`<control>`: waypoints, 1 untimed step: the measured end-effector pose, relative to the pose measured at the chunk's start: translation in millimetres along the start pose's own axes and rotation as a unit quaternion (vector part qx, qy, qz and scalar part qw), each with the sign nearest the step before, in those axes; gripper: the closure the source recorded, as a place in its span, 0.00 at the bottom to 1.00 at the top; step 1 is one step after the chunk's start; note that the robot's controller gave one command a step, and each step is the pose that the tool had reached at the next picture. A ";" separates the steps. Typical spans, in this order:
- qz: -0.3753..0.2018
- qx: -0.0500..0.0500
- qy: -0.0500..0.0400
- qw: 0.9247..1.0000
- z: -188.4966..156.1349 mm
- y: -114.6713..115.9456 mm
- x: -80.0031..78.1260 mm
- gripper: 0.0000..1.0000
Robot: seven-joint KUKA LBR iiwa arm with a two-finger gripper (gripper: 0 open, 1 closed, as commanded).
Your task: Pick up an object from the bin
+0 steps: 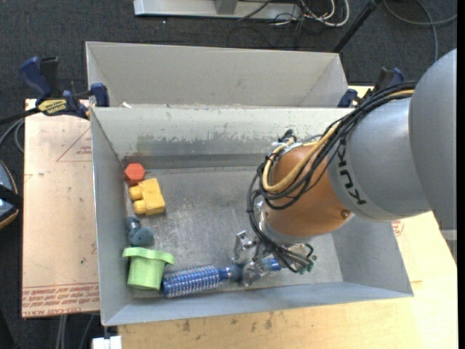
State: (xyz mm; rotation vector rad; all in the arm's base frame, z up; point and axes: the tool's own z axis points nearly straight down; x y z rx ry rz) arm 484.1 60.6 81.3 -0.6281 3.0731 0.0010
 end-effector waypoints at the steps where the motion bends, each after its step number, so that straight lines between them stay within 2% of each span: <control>1: -0.014 0.001 -0.003 1.000 -167.5 4.1 -18.2 1.00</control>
Offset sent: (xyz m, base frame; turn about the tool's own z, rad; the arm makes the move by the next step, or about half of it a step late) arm 0.0123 0.0096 0.1638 -0.0299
